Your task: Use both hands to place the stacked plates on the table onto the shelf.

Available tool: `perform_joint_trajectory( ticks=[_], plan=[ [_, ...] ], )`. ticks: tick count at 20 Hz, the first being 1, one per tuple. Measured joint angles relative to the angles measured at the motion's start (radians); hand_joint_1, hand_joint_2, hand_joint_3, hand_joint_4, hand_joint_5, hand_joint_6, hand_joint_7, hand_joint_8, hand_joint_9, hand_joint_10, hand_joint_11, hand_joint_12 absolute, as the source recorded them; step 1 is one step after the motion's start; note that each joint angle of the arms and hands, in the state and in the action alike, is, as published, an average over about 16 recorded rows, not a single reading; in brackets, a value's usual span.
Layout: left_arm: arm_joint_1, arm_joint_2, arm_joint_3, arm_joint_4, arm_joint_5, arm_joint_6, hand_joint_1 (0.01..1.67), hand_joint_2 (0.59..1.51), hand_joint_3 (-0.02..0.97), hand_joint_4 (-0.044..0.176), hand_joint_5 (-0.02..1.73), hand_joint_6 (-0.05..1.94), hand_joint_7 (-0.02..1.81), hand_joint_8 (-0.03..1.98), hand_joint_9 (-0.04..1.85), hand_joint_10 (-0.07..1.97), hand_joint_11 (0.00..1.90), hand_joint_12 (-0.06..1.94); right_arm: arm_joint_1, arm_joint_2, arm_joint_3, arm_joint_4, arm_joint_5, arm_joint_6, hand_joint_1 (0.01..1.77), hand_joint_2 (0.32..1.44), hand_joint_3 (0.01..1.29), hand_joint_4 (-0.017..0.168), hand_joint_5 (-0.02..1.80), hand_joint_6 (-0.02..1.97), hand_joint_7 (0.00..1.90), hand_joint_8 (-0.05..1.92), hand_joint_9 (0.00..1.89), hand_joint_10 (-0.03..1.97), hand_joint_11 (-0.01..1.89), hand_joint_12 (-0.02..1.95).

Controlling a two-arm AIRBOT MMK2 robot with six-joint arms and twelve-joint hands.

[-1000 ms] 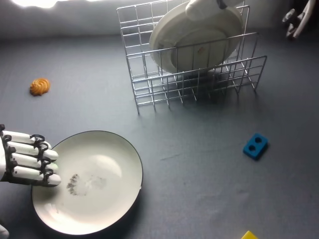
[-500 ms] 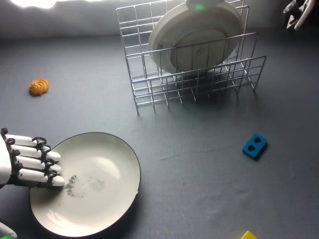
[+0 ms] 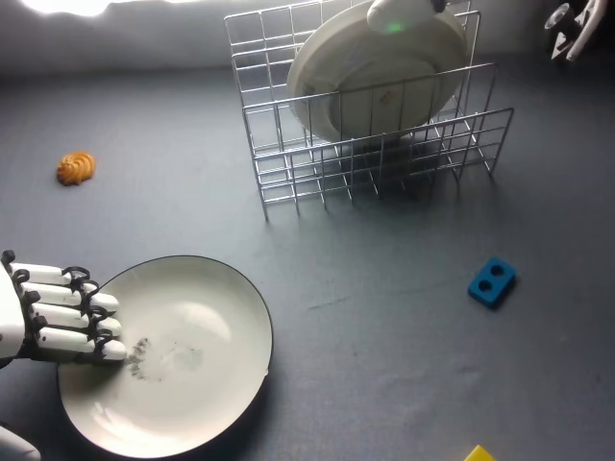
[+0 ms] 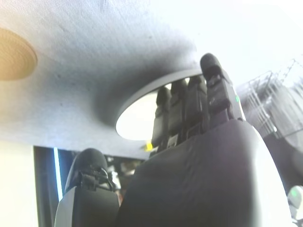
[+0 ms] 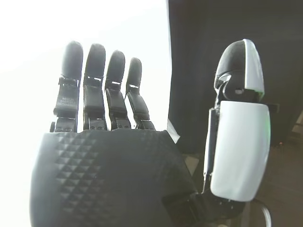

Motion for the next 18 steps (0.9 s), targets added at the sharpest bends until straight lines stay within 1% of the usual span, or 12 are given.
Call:
perform_joint_trajectory(
  ticks=[7, 9, 10, 15, 18],
  plan=[
    [0.003, 0.007, -0.014, -0.027, 0.006, -0.001, 0.02, 1.141, 0.015, -0.001, 0.17, 0.01, 0.16, -0.01, 0.08, -0.04, 0.02, 0.3, 0.024, 0.019, -0.026, 0.001, -0.001, -0.001, 1.13, 0.9, 0.02, -0.003, 0.03, 0.09, 0.03, 0.11, 0.02, 0.12, 0.02, 0.16],
    [0.001, 0.011, -0.016, -0.032, 0.003, -0.002, 0.02, 1.142, 0.015, -0.002, 0.16, 0.01, 0.16, -0.01, 0.08, -0.04, 0.02, 0.3, 0.034, 0.029, -0.045, 0.001, -0.002, -0.006, 1.17, 0.91, 0.02, -0.003, 0.02, 0.03, 0.02, 0.02, 0.02, 0.03, 0.02, 0.03],
    [-0.001, 0.014, -0.017, -0.035, 0.0, -0.002, 0.02, 1.142, 0.015, -0.002, 0.16, 0.01, 0.16, -0.01, 0.08, -0.04, 0.02, 0.3, 0.039, 0.035, -0.056, 0.002, -0.003, -0.011, 1.19, 0.91, 0.02, -0.003, 0.02, 0.02, 0.01, 0.01, 0.01, 0.01, 0.02, 0.0],
    [-0.018, 0.03, -0.019, -0.045, -0.023, -0.004, 0.02, 1.143, 0.015, -0.001, 0.17, 0.01, 0.16, 0.0, 0.11, -0.03, 0.02, 0.3, 0.06, 0.066, -0.135, 0.003, -0.003, -0.054, 1.23, 0.93, 0.02, -0.003, 0.02, 0.02, 0.01, 0.02, 0.02, 0.0, 0.02, -0.01],
    [-0.029, 0.041, -0.017, -0.049, -0.04, -0.004, 0.02, 1.143, 0.014, -0.001, 0.17, 0.01, 0.16, 0.0, 0.12, -0.02, 0.02, 0.3, 0.067, 0.09, -0.198, 0.042, 0.001, -0.143, 1.21, 0.94, 0.02, -0.003, 0.02, 0.02, 0.01, 0.01, 0.02, 0.0, 0.02, -0.01]
  ],
)
